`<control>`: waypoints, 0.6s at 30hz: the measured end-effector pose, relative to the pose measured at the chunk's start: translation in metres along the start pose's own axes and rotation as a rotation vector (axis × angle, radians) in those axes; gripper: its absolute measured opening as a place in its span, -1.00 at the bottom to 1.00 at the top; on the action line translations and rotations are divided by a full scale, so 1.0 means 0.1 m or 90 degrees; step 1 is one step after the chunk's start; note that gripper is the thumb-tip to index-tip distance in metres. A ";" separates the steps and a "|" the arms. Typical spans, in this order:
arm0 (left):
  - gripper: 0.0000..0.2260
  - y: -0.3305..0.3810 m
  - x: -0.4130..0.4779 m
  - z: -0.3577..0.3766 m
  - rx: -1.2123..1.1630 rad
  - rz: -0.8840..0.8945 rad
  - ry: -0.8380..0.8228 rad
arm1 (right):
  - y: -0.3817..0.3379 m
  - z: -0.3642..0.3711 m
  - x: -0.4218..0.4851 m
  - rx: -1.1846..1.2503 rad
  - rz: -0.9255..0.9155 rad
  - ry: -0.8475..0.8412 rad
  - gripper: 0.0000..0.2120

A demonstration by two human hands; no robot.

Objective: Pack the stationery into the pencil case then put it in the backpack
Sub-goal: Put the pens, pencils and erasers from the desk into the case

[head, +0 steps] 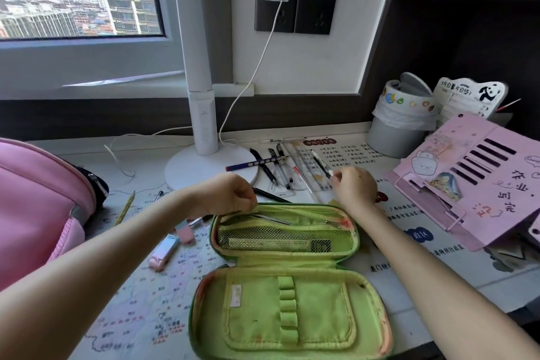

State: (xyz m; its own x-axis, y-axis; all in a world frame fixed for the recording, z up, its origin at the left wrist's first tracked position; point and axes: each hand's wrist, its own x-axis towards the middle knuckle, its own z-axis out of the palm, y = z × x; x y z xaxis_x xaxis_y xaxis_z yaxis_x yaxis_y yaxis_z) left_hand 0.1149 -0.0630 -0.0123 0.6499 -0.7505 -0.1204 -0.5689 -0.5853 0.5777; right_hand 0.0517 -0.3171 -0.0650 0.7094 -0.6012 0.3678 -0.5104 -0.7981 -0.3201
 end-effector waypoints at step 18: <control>-0.88 -0.03 -0.01 0.02 0.019 0.008 0.011 | -0.16 -0.42 0.10 0.076 -0.068 -0.229 -0.66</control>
State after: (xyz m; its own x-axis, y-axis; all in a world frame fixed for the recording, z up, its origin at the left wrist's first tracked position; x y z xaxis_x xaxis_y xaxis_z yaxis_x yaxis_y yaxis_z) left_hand 0.1150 -0.0616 -0.0153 0.6507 -0.7529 -0.0989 -0.5920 -0.5845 0.5549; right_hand 0.0461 -0.3120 -0.0195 0.8913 -0.4461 0.0811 -0.3798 -0.8322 -0.4040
